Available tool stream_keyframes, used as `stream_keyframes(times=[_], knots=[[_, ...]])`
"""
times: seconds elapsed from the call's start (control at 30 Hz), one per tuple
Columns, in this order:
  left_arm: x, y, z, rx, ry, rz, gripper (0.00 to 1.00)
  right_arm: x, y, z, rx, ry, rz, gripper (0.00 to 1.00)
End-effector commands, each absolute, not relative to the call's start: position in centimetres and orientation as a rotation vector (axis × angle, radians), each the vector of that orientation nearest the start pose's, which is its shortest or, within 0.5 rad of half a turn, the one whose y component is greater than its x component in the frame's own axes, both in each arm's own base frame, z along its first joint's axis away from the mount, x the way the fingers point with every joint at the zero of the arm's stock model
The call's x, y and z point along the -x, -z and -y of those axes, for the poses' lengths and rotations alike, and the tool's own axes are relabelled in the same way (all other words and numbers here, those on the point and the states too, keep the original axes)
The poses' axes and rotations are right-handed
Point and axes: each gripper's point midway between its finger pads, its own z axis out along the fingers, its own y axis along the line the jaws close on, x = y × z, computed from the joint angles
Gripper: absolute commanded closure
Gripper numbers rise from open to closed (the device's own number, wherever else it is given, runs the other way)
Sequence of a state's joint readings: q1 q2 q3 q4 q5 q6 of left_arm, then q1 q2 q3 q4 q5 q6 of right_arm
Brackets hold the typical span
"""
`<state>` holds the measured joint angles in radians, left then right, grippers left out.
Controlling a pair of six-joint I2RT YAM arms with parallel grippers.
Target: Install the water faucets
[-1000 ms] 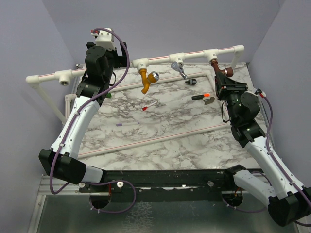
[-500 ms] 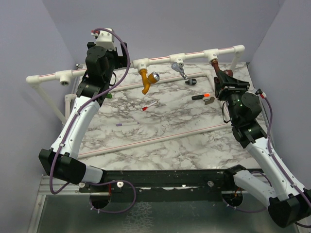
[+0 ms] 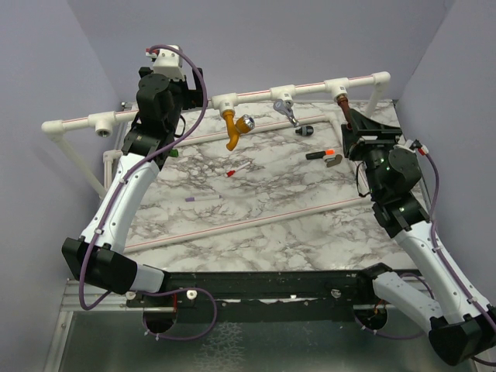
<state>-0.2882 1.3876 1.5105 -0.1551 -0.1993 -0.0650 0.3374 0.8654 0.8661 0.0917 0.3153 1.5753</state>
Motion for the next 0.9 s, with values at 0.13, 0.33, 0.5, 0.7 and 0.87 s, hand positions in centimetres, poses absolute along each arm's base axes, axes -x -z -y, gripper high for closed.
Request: stream_keyframes(times=[0.13,0.33,0.5,0.7,0.87], knots=[[-44.0,-36.5,9.4,-0.023,0.081,-1.757,0.01,-32.2,-40.4,-11.4,-1.045,-1.294,-1.234,0.38],[-44.1,-36.4,9.4,-0.023,0.082,-1.759,0.01,-31.5,-39.4,-12.7,-0.929,-1.247,-1.356,0.34],[-44.1,-36.3,9.4,-0.023,0.082,-1.761,0.01,-30.5,-39.5,-12.9,-0.818,-1.202,-1.396,0.34],[-44.1,-36.3,9.5,-0.024,0.086,-1.761,0.01,-29.5,-39.7,-12.6,-0.647,-1.042,-1.476,0.33],[-44.1,-36.2,9.5,-0.026,0.084,-1.762,0.01,-28.6,-39.8,-12.1,-0.466,-0.896,-1.52,0.33]])
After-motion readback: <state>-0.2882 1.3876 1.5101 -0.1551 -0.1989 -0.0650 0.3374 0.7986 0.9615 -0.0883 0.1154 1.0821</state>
